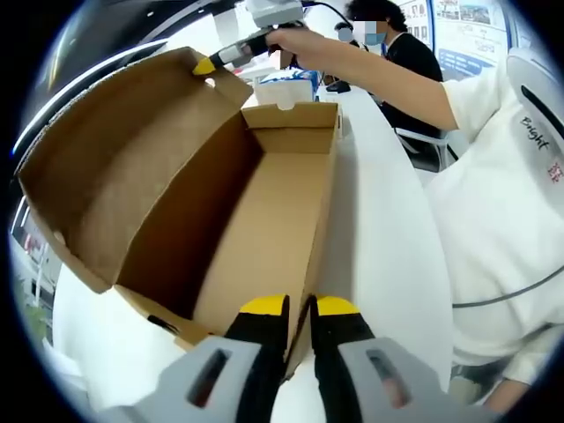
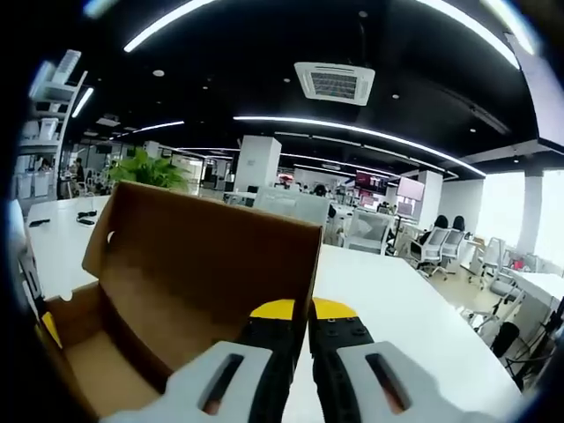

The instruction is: Operate the shoe box by opening the lid, removing the specified soft item, and placing it in the target area until the item is outside and the box remains undamaged.

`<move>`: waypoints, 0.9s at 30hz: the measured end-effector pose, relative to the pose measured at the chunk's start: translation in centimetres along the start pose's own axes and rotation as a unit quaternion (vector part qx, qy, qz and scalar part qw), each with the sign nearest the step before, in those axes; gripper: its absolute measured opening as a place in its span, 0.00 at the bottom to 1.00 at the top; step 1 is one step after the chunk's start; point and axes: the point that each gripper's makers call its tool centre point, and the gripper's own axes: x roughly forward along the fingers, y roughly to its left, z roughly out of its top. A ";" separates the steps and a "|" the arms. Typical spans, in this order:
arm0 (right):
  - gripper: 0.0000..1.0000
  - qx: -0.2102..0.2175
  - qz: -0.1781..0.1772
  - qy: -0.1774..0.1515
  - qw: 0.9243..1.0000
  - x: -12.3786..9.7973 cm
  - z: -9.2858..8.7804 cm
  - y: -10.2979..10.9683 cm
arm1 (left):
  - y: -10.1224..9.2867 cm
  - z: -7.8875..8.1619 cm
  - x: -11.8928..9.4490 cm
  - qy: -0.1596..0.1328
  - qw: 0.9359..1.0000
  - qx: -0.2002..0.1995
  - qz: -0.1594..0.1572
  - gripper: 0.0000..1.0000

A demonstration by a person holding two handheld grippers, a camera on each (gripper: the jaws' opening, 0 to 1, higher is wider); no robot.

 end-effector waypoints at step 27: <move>0.00 -0.012 -0.002 -0.043 0.999 -3.9 0.3 1.4 | 0.0 -0.2 0.0 -0.003 1.000 0.002 -0.004 0.08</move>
